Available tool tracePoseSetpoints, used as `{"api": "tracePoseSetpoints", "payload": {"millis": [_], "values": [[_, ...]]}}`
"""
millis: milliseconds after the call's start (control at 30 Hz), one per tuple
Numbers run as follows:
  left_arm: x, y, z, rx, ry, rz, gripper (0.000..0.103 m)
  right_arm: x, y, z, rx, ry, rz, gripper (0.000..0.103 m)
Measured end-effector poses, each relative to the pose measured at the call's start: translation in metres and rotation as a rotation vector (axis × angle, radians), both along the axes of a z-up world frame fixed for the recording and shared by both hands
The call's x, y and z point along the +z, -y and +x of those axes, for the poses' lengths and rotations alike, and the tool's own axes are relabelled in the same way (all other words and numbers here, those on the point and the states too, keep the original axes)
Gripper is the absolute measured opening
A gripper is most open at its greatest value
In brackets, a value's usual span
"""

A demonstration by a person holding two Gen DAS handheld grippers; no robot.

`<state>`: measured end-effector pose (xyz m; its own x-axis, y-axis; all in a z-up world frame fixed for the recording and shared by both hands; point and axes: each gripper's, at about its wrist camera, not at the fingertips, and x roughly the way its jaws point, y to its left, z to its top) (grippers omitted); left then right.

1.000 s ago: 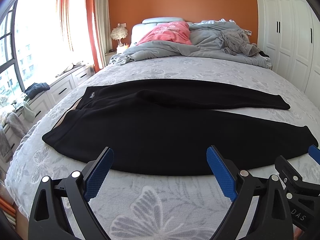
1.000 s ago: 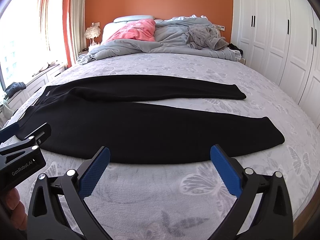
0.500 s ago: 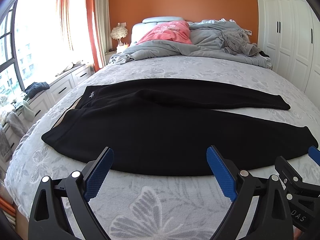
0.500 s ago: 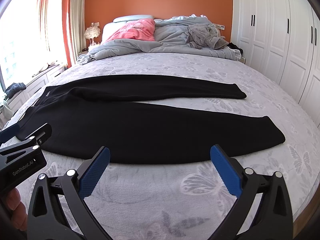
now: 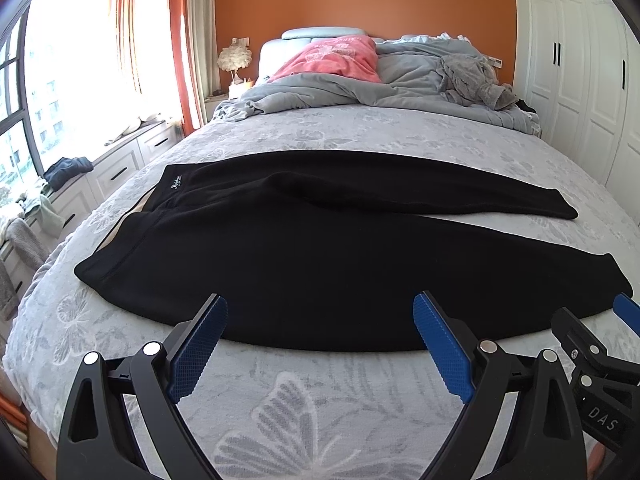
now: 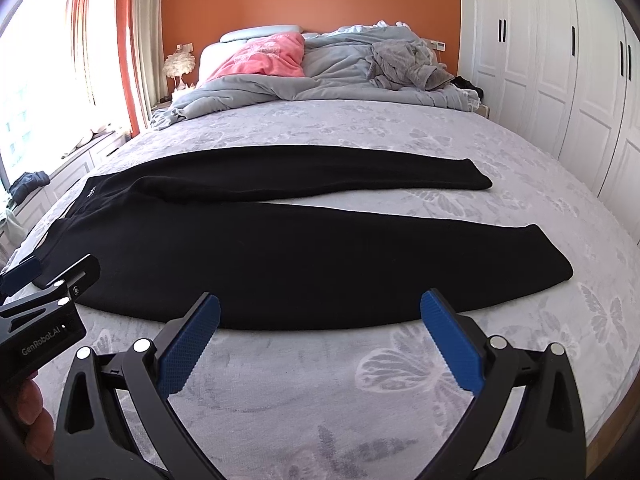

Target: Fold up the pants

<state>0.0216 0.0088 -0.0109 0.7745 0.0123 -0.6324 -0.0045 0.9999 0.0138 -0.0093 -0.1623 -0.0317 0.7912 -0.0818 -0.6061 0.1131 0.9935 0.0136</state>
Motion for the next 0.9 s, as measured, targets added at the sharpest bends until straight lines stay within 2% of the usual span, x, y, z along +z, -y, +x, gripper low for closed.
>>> {"api": "tracePoseSetpoints", "payload": {"millis": [67,167,300,400,467,533,667,800,900], "values": [[-0.004,-0.001,0.004,-0.009,-0.014,0.009,0.092,-0.002,0.006,0.004,-0.011,-0.020,0.010,0.098],[-0.010,0.003,0.011,-0.009,-0.029,0.063,0.092,-0.006,0.015,0.011,-0.019,-0.049,0.036,0.098],[0.002,-0.001,0.024,-0.025,-0.009,0.086,0.092,0.011,0.026,0.028,0.011,-0.062,-0.007,0.098],[0.022,-0.021,0.055,-0.071,-0.045,0.041,0.092,0.031,0.048,0.052,0.051,-0.047,0.018,0.098],[0.037,-0.048,0.088,-0.057,-0.070,-0.015,0.092,0.038,0.071,0.078,0.056,-0.058,0.040,0.098],[0.048,-0.079,0.123,-0.018,-0.082,-0.055,0.092,0.041,0.100,0.109,0.035,-0.079,0.057,0.098],[0.051,-0.157,0.206,0.144,-0.128,-0.073,0.092,0.038,0.166,0.173,-0.056,-0.104,0.033,0.098],[0.028,-0.235,0.285,0.320,-0.221,-0.071,0.092,0.022,0.235,0.231,-0.151,-0.141,0.053,0.098],[-0.007,-0.287,0.332,0.418,-0.311,-0.097,0.092,0.004,0.286,0.273,-0.212,-0.177,0.126,0.098]]}}
